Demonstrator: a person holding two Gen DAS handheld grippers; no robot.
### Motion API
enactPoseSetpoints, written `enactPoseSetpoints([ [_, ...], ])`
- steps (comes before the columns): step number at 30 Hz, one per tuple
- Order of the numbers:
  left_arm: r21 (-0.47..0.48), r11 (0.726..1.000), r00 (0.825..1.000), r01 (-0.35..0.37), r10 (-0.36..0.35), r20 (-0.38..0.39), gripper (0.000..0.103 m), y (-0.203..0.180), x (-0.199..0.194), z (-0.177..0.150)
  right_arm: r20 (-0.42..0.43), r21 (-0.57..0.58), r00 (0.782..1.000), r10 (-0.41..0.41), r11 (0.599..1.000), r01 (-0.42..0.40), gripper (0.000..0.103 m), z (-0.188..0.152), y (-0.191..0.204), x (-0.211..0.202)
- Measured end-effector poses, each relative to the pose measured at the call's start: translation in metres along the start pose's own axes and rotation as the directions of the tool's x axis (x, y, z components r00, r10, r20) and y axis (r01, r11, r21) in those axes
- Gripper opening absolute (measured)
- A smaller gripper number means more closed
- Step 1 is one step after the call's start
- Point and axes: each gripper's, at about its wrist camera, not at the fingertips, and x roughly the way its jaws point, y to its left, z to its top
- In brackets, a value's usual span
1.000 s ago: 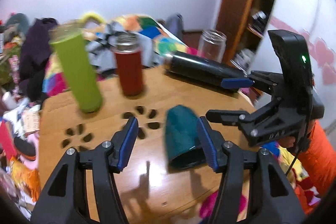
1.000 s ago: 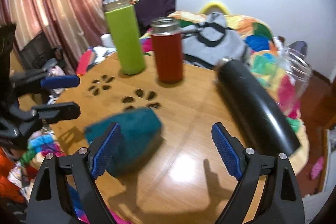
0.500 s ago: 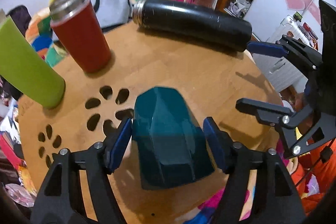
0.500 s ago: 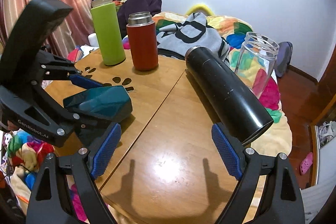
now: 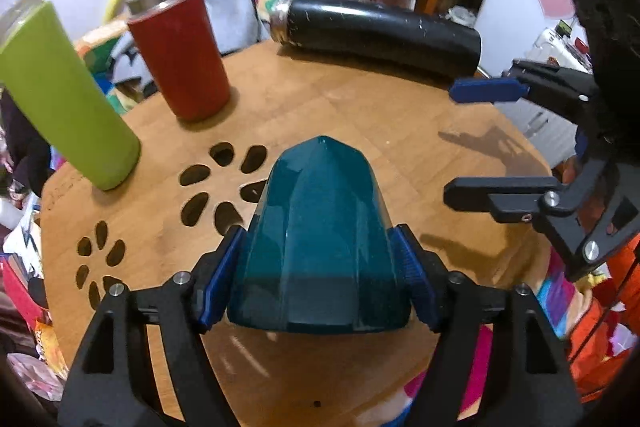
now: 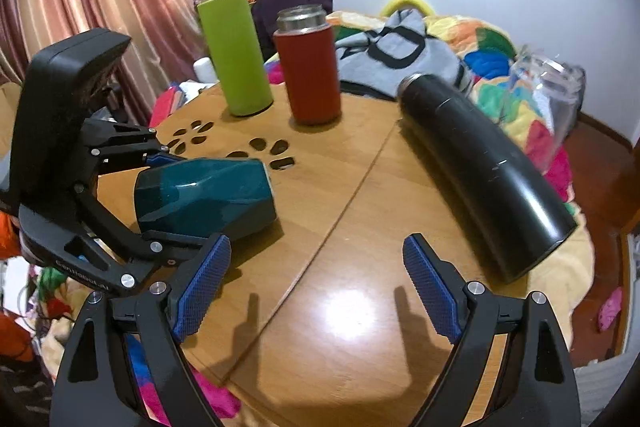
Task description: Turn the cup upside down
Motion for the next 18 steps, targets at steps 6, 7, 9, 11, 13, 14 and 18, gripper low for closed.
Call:
enactPoseSetpoints([
  [6, 0.034, 0.998, 0.993, -0.053, 0.049, 0.111, 0.073, -0.004, -0.008, -0.017, -0.024, 0.090, 0.997, 0.075, 0.993, -0.073, 0.086, 0.008, -0.004, 0.012],
  [7, 0.044, 0.998, 0.991, -0.049, 0.043, 0.126, 0.073, -0.005, -0.010, -0.020, -0.028, 0.109, 0.995, 0.093, 0.990, -0.090, 0.086, 0.010, -0.003, 0.016],
  [9, 0.060, 0.998, 0.989, -0.037, 0.028, 0.143, 0.073, -0.005, -0.014, -0.026, -0.033, 0.126, 0.995, 0.096, 0.988, -0.091, 0.083, 0.016, 0.000, 0.023],
  [11, 0.060, 0.998, 0.989, -0.025, 0.016, 0.145, 0.073, -0.003, -0.016, -0.028, -0.041, 0.130, 0.996, 0.079, 0.989, -0.073, 0.074, 0.021, 0.001, 0.029],
  [13, 0.055, 0.998, 0.990, -0.014, 0.006, 0.141, 0.073, -0.001, -0.017, -0.030, -0.055, 0.131, 0.997, 0.045, 0.991, -0.037, 0.068, 0.025, 0.001, 0.037],
  [14, 0.054, 0.999, 0.990, -0.009, 0.001, 0.140, 0.073, 0.000, -0.018, -0.031, -0.063, 0.123, 0.998, 0.022, 0.992, -0.014, 0.066, 0.027, -0.001, 0.041],
  [18, 0.061, 0.998, 0.989, -0.001, -0.008, 0.147, 0.073, 0.001, -0.019, -0.032, -0.131, 0.114, 0.989, 0.068, 0.992, -0.053, 0.042, 0.026, -0.005, 0.061],
])
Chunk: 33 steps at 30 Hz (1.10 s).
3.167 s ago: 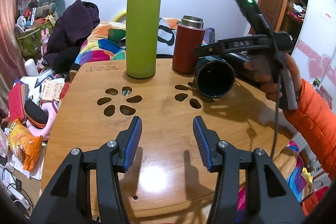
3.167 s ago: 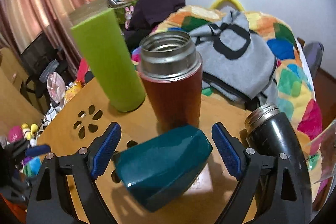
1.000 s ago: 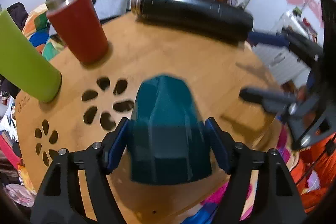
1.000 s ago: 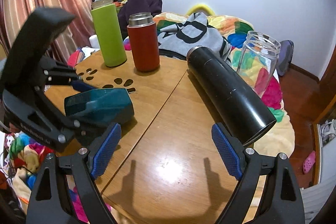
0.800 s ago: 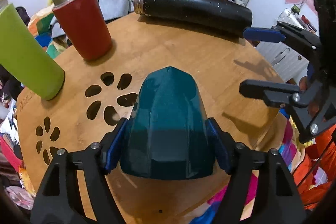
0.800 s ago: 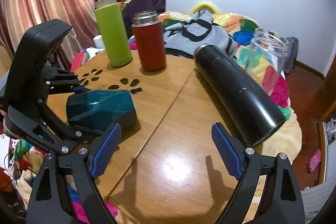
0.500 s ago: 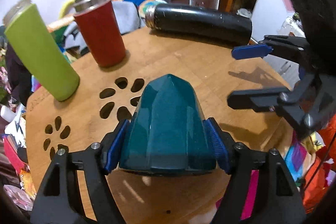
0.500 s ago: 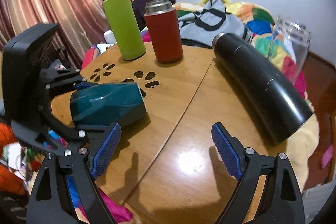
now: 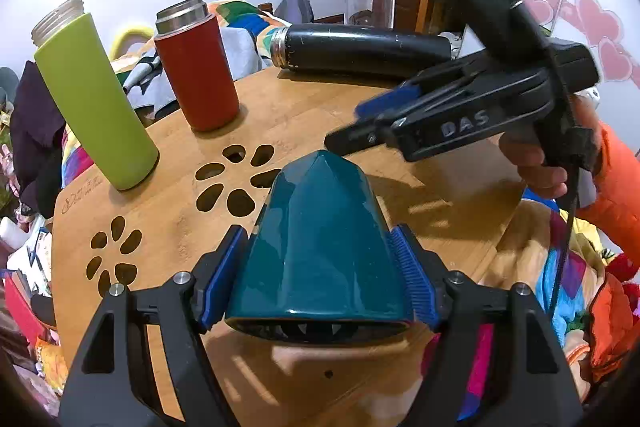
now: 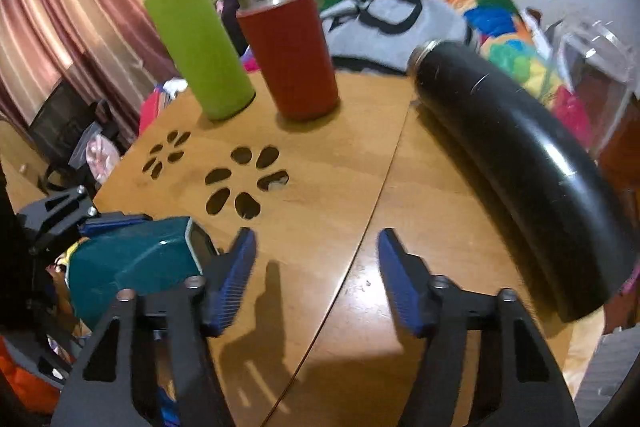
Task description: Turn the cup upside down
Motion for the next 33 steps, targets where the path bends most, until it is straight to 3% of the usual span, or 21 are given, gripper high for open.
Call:
enactPoseSetpoints([
  [2, 0.001, 1.000, 1.000, 0.003, -0.003, 0.004, 0.073, 0.000, 0.000, 0.000, 0.012, -0.026, 1.000, 0.017, 1.000, -0.017, 0.037, 0.000, 0.003, -0.001],
  [4, 0.002, 1.000, 1.000, 0.006, -0.006, 0.004, 0.073, 0.001, 0.001, 0.001, -0.006, -0.041, 0.994, 0.108, 0.993, -0.108, 0.021, 0.001, 0.007, -0.001],
  [5, 0.002, 1.000, 1.000, 0.008, -0.008, 0.004, 0.073, 0.001, 0.001, 0.001, -0.010, -0.056, 0.992, 0.129, 0.990, -0.129, 0.019, 0.001, 0.011, 0.000],
  [6, 0.002, 1.000, 1.000, 0.008, -0.008, 0.003, 0.073, 0.001, 0.001, 0.001, -0.010, -0.079, 0.990, 0.138, 0.987, -0.138, 0.011, 0.000, 0.016, -0.002],
  [9, 0.011, 1.000, 1.000, 0.006, -0.006, 0.001, 0.073, 0.000, 0.001, 0.001, 0.010, -0.159, 0.991, 0.135, 0.978, -0.132, 0.005, -0.001, 0.036, -0.011],
  [11, 0.013, 1.000, 1.000, 0.006, -0.006, 0.001, 0.073, 0.000, 0.001, 0.000, 0.021, -0.186, 0.993, 0.113, 0.977, -0.107, 0.005, -0.001, 0.043, -0.016],
  [16, 0.045, 0.999, 1.000, -0.010, 0.011, -0.014, 0.073, -0.005, 0.002, 0.001, 0.011, -0.156, 0.989, 0.148, 0.977, -0.145, 0.004, 0.000, 0.039, -0.020],
  [25, 0.149, 0.987, 0.989, -0.068, 0.086, -0.120, 0.079, -0.005, 0.020, 0.000, -0.006, -0.179, 0.981, 0.196, 0.964, -0.194, 0.004, -0.016, 0.049, -0.025],
  [33, 0.167, 0.986, 0.991, -0.023, 0.045, -0.126, 0.078, 0.003, 0.017, -0.003, -0.016, -0.242, 0.982, 0.187, 0.952, -0.185, 0.004, -0.033, 0.055, -0.029],
])
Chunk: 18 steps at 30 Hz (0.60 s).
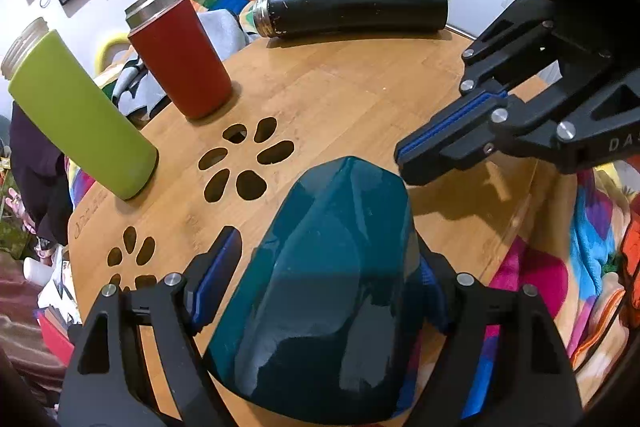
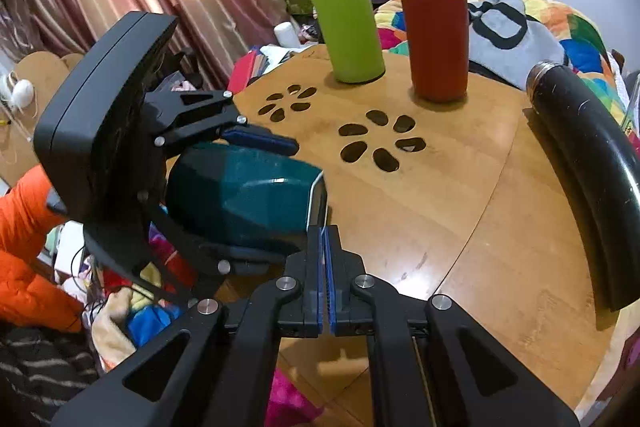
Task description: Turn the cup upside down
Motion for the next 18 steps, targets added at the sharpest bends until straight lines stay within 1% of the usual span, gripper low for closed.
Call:
enactPoseSetpoints([
  [2, -0.025, 0.999, 0.999, 0.023, -0.023, 0.025, 0.077, 0.003, -0.010, -0.002, 0.007, -0.016, 1.000, -0.009, 1.000, 0.009, 0.010, 0.000, 0.000, -0.003],
  [3, -0.035, 0.999, 0.999, 0.032, -0.030, 0.040, 0.077, 0.005, -0.016, -0.003, 0.009, -0.017, 1.000, -0.014, 1.000, 0.014, 0.017, 0.001, -0.001, -0.003],
  [4, -0.043, 0.998, 0.998, 0.037, -0.035, 0.057, 0.077, 0.006, -0.023, -0.003, 0.010, -0.019, 1.000, -0.020, 1.000, 0.020, 0.027, 0.001, -0.001, -0.002],
  [6, -0.047, 0.998, 0.996, 0.030, -0.026, 0.080, 0.077, 0.007, -0.036, -0.005, 0.014, -0.028, 0.999, -0.032, 0.999, 0.033, 0.036, 0.003, 0.000, -0.001],
  [9, -0.070, 0.998, 0.997, 0.008, -0.003, 0.071, 0.076, 0.011, -0.047, -0.011, 0.018, -0.034, 0.999, -0.040, 0.999, 0.040, 0.038, 0.006, 0.000, 0.002],
  [10, -0.081, 0.997, 0.997, 0.018, -0.012, 0.071, 0.072, 0.013, -0.048, -0.012, 0.019, -0.033, 0.999, -0.038, 0.999, 0.039, 0.041, 0.007, -0.001, 0.003],
  [11, -0.097, 0.995, 0.997, 0.036, -0.030, 0.071, 0.070, 0.016, -0.051, -0.016, 0.020, -0.029, 0.999, -0.037, 0.999, 0.038, 0.043, 0.008, -0.003, 0.003],
  [13, -0.117, 0.992, 0.997, 0.043, -0.034, 0.075, 0.070, 0.021, -0.056, -0.021, 0.019, -0.019, 1.000, -0.023, 1.000, 0.024, 0.051, 0.011, -0.007, 0.006],
  [15, -0.115, 0.993, 0.997, 0.033, -0.025, 0.077, 0.070, 0.023, -0.056, -0.024, 0.014, -0.012, 1.000, -0.002, 1.000, 0.002, 0.057, 0.012, -0.010, 0.009],
  [18, -0.121, 0.992, 0.997, 0.030, -0.021, 0.076, 0.069, 0.027, -0.059, -0.029, 0.010, -0.032, 1.000, 0.020, 0.999, -0.020, 0.066, 0.015, -0.007, 0.013],
])
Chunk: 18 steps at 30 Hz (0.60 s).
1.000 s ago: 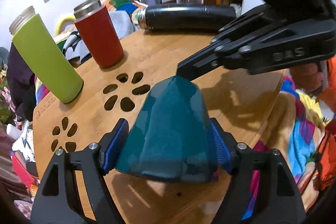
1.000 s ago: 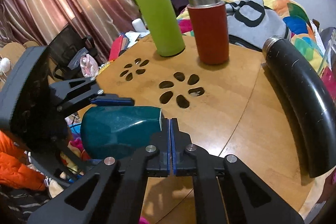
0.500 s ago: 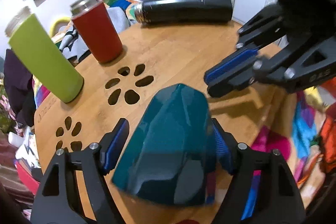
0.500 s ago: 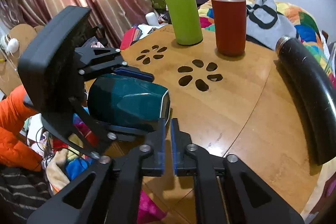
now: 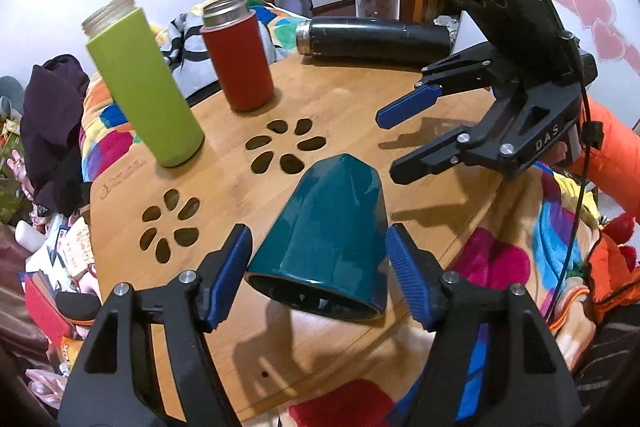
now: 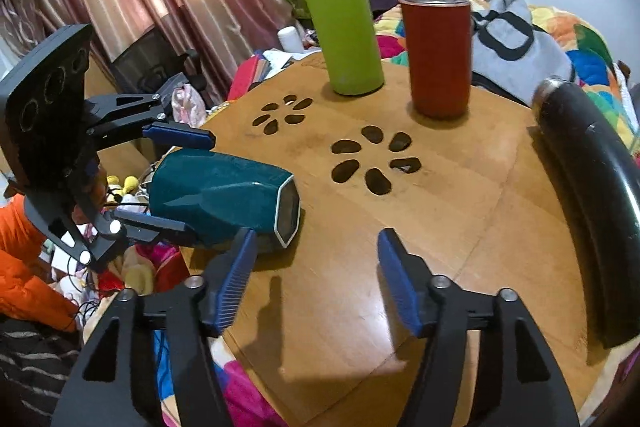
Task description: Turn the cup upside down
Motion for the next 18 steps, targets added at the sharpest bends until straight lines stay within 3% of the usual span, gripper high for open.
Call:
enactPoseSetpoints([
  [6, -0.027, 1.000, 1.000, -0.010, 0.011, 0.028, 0.068, 0.011, -0.021, -0.004, -0.027, -0.106, 0.999, -0.024, 0.994, 0.021, 0.072, 0.009, 0.021, 0.014],
  [9, -0.055, 0.997, 0.998, -0.044, 0.047, 0.046, 0.068, 0.015, -0.036, -0.009, -0.026, -0.174, 0.999, -0.041, 0.984, 0.036, 0.084, 0.017, 0.034, 0.016],
  [14, -0.136, 0.988, 0.996, -0.069, 0.077, 0.053, 0.068, 0.023, -0.052, -0.030, -0.055, -0.321, 0.996, -0.066, 0.946, 0.045, 0.084, 0.033, 0.057, 0.025],
  [18, -0.187, 0.979, 0.995, -0.075, 0.085, 0.048, 0.068, 0.027, -0.055, -0.049, -0.128, -0.434, 0.988, -0.081, 0.901, 0.017, 0.084, 0.047, 0.078, 0.045],
])
